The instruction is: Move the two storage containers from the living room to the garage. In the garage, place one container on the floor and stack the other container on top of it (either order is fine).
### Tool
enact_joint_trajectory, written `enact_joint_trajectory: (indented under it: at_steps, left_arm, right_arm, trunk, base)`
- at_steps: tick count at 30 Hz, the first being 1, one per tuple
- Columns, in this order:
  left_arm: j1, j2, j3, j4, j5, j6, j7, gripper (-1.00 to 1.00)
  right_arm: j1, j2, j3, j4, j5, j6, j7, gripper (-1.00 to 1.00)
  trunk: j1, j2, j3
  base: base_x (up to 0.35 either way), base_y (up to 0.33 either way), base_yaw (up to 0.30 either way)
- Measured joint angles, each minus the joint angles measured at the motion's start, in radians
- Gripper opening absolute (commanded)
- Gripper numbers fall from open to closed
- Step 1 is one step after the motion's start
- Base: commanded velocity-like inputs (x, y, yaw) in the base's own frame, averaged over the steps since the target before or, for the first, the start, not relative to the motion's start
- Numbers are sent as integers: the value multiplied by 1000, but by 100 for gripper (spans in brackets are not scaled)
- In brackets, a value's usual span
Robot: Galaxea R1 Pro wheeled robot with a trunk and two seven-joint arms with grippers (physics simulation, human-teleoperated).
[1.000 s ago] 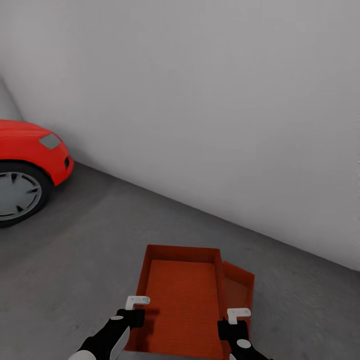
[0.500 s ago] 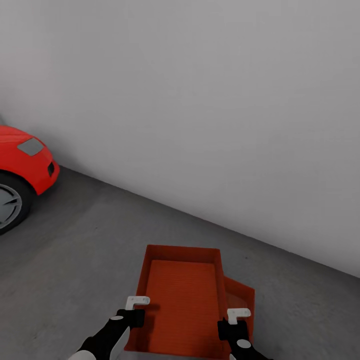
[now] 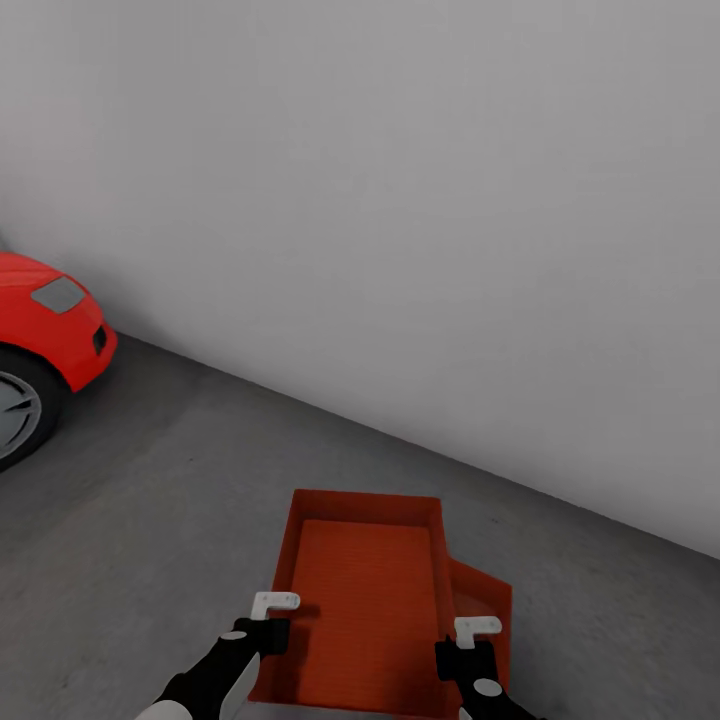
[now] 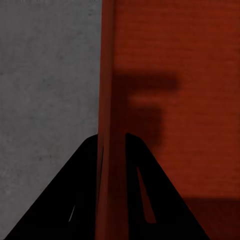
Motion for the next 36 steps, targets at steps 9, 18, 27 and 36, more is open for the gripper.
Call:
enact_joint_trajectory:
  at_steps: [9, 18, 27, 36]
  left_arm:
    - [0, 1, 1, 0, -1, -2, -2, -100]
    - [0, 1, 1, 0, -1, -1, -2, -100]
    - [0, 1, 1, 0, -1, -1, -2, -100]
    - [0, -1, 0, -1, -1, -1, 0, -100]
  right_arm:
    - [0, 0, 0, -2, 0, -1, -2, -100]
    - [0, 0, 0, -1, 0, -1, -1, -100]
    - [0, 0, 0, -1, 0, -1, -1, -100]
    - [0, -1, 0, -2, 0, -1, 0, -100]
  trunk:
    - [0, 0, 0]
    - [0, 0, 0]
    - [0, 0, 0]
    - [0, 0, 0]
  base:
    - [157, 0, -89]
    - [4, 0, -238]
    - [0, 0, -242]
    - [0, 0, -242]
